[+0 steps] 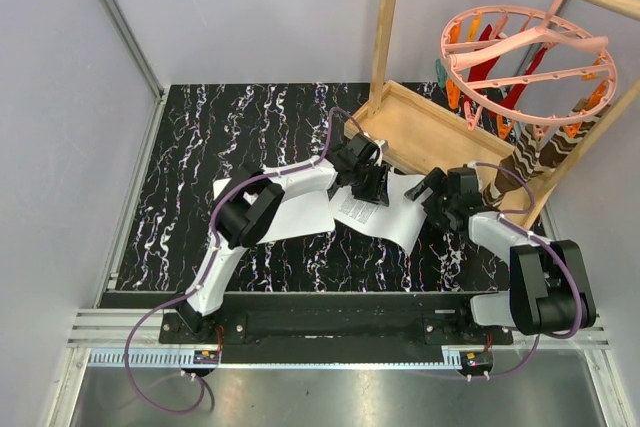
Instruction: Put the files into the folder
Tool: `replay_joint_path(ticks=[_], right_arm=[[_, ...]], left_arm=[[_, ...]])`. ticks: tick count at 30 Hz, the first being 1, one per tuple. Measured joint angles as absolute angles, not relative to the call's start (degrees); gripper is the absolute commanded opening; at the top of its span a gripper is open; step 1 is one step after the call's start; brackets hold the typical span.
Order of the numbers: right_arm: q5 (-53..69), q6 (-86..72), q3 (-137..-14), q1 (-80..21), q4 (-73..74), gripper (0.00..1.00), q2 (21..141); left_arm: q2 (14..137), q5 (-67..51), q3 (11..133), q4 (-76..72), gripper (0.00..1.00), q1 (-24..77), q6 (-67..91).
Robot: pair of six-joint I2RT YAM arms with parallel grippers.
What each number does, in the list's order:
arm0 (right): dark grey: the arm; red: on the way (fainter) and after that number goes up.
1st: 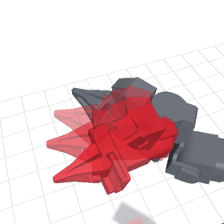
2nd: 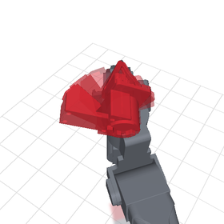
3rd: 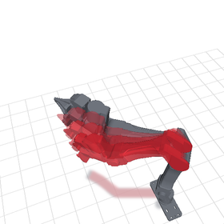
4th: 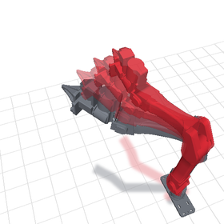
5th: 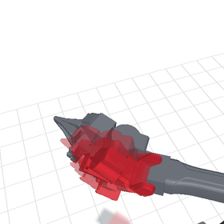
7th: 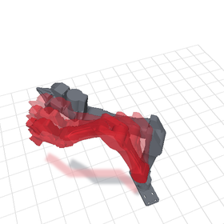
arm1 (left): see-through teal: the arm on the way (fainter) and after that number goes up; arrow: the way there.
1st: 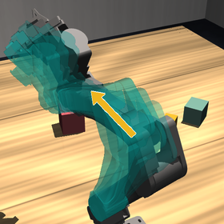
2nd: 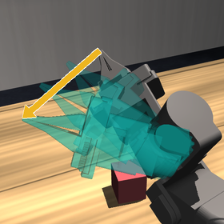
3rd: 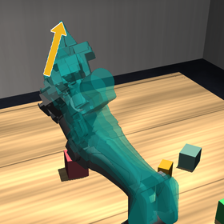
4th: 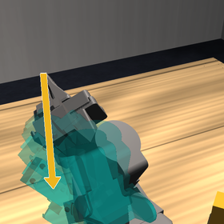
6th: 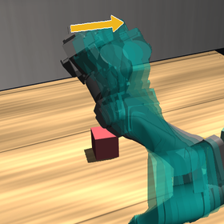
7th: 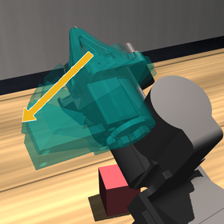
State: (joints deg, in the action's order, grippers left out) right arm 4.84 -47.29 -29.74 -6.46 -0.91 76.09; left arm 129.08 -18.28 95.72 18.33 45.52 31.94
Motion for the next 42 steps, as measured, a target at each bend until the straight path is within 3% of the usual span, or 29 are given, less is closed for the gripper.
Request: replay_joint_path(ticks=[7, 18, 24, 30, 34, 42], right_arm=[[5.13, -44.99, -29.91, -6.42, -4.69, 1.00, 77.95], [28.80, -46.28, -21.43, -6.26, -27.00, 1.00, 78.56], [32.60, -51.57, -18.98, -6.26, -33.19, 1.00, 72.62], [29.08, -53.10, -18.41, -6.26, -28.84, 0.98, 68.62], [27.09, -53.84, -18.68, -6.26, -25.52, 0.83, 70.50], [18.92, -50.57, -22.74, -6.26, -7.55, 0.78, 67.92]], left_arm=[[129.29, -19.29, 95.92, 18.26, 0.43, 45.39, 31.94], [129.78, -20.67, 96.38, 18.28, 0.43, 45.08, 31.94], [129.97, -22.26, 96.40, 18.11, 0.43, 44.49, 32.01], [129.97, -22.28, 96.40, 18.09, 0.43, 44.47, 32.23], [129.97, -22.28, 96.40, 18.09, 0.43, 44.47, 32.47], [129.97, -22.26, 96.38, 18.11, 0.43, 44.45, 32.42]])
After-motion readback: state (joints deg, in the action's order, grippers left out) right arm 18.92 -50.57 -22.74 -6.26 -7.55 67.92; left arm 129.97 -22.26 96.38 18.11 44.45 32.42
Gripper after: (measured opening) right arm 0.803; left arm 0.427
